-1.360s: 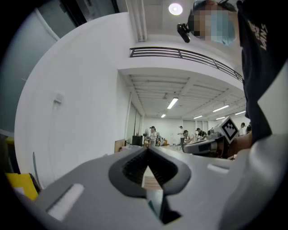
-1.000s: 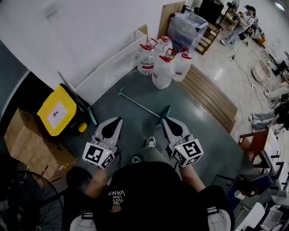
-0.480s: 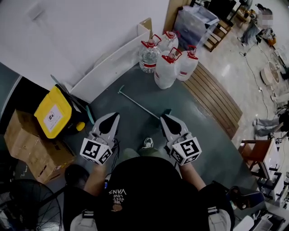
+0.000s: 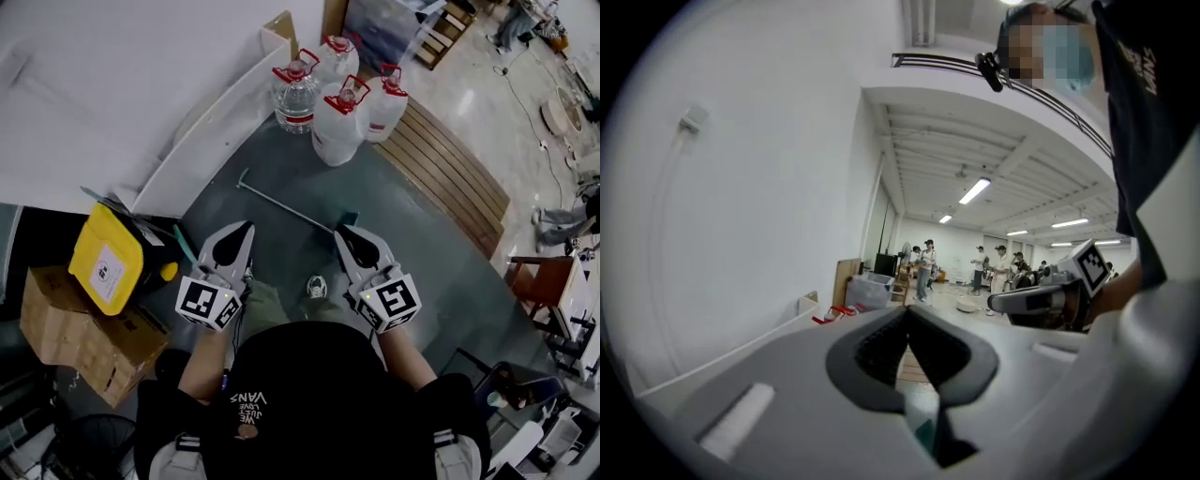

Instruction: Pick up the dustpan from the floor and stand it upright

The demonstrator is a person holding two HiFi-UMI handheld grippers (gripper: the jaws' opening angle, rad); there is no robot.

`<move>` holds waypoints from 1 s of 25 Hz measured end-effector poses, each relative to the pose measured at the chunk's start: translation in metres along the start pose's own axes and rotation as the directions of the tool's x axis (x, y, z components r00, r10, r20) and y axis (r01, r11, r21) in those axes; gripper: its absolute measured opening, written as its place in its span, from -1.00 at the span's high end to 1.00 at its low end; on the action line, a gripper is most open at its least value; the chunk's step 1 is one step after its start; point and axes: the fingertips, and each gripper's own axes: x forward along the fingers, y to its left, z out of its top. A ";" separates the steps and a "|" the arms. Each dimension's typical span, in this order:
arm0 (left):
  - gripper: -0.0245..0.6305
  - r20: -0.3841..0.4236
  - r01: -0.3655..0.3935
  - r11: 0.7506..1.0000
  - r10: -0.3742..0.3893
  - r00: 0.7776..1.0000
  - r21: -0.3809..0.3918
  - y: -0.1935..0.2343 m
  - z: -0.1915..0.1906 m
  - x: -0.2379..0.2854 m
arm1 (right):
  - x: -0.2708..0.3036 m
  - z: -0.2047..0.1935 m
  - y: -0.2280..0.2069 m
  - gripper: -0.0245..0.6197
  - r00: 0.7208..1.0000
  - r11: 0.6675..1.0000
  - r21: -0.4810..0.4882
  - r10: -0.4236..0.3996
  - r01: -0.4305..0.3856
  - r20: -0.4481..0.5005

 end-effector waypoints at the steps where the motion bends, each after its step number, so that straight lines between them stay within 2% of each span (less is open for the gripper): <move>1: 0.77 -0.012 0.017 1.000 -0.017 1.000 0.002 0.008 -0.003 0.008 | 0.008 -0.002 -0.004 0.91 1.000 1.000 0.004 -0.018 0.018 -0.002; 2: 0.77 -0.023 0.035 0.999 -0.035 0.999 0.001 0.017 -0.006 0.016 | 0.016 -0.004 -0.008 0.91 0.999 0.999 0.010 -0.038 0.038 -0.006; 4: 0.77 -0.046 0.071 0.997 -0.071 0.996 -0.010 0.035 -0.013 0.031 | 0.034 -0.012 -0.016 0.79 0.997 0.997 0.022 -0.079 0.079 -0.016; 6: 0.76 -0.073 0.106 0.994 -0.107 0.992 -0.017 0.053 -0.023 0.044 | 0.051 -0.024 -0.021 0.79 0.993 0.993 0.031 -0.115 0.116 -0.033; 11: 0.76 -0.153 0.154 0.987 -0.160 0.975 -0.049 0.101 -0.070 0.079 | 0.095 -0.074 -0.040 0.70 0.980 0.983 0.035 -0.175 0.180 -0.099; 16: 0.75 -0.231 0.184 0.978 -0.201 0.952 -0.095 0.135 -0.148 0.110 | 0.134 -0.155 -0.066 0.63 0.956 0.980 0.004 -0.194 0.200 -0.218; 20: 0.71 -0.270 0.201 0.970 -0.232 0.935 -0.137 0.150 -0.217 0.127 | 0.161 -0.230 -0.084 0.63 0.934 0.984 -0.064 -0.178 0.167 -0.309; 25: 0.57 -0.314 0.194 0.962 -0.247 0.917 -0.192 0.170 -0.310 0.151 | 0.188 -0.327 -0.111 0.63 0.900 0.989 -0.070 -0.149 0.132 -0.411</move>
